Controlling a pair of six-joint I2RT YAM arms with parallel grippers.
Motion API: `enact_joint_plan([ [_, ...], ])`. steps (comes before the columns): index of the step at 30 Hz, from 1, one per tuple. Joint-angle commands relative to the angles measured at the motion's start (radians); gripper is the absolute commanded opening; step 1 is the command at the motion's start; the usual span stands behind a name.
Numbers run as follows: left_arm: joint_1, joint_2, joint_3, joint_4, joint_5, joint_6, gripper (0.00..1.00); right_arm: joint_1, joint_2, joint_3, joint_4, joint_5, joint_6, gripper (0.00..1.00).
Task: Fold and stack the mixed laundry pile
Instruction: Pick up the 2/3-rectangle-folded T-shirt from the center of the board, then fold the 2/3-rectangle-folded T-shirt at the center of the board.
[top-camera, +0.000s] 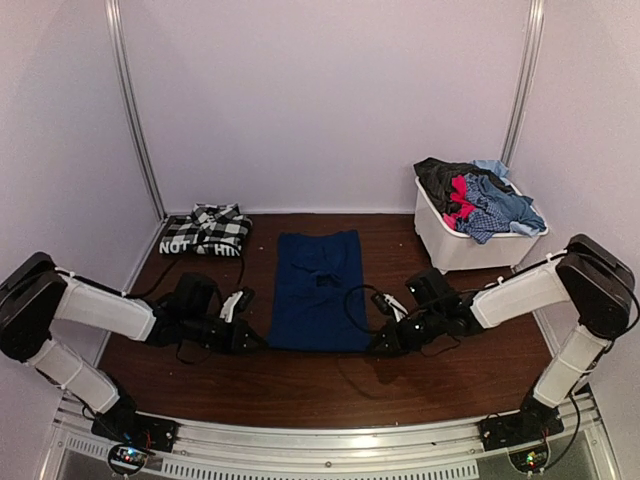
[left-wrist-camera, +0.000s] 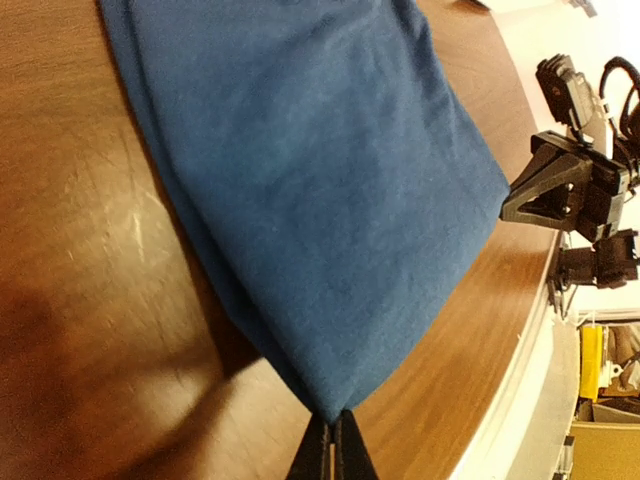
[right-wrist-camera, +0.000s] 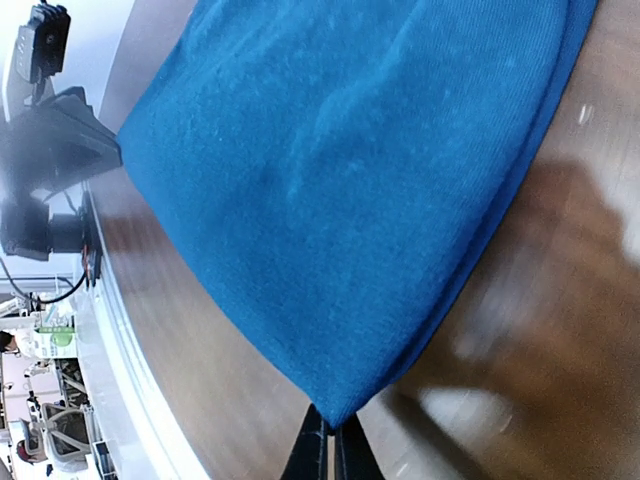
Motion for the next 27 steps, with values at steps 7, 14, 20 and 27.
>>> enact_joint_plan([
  [7,-0.037,-0.398,0.03,-0.357,-0.157,0.001,0.0,0.045,-0.317,0.003,-0.179,0.123,0.048,0.0],
  [14,0.025,-0.191,0.266,-0.365,-0.202,0.066,0.0,-0.05,-0.139,0.266,-0.303,0.13,-0.077,0.0],
  [20,0.124,0.09,0.518,-0.338,-0.179,0.124,0.0,-0.132,0.086,0.515,-0.357,0.127,-0.178,0.0],
  [27,0.148,0.438,0.701,-0.261,-0.113,0.156,0.0,-0.175,0.371,0.701,-0.363,0.148,-0.242,0.0],
])
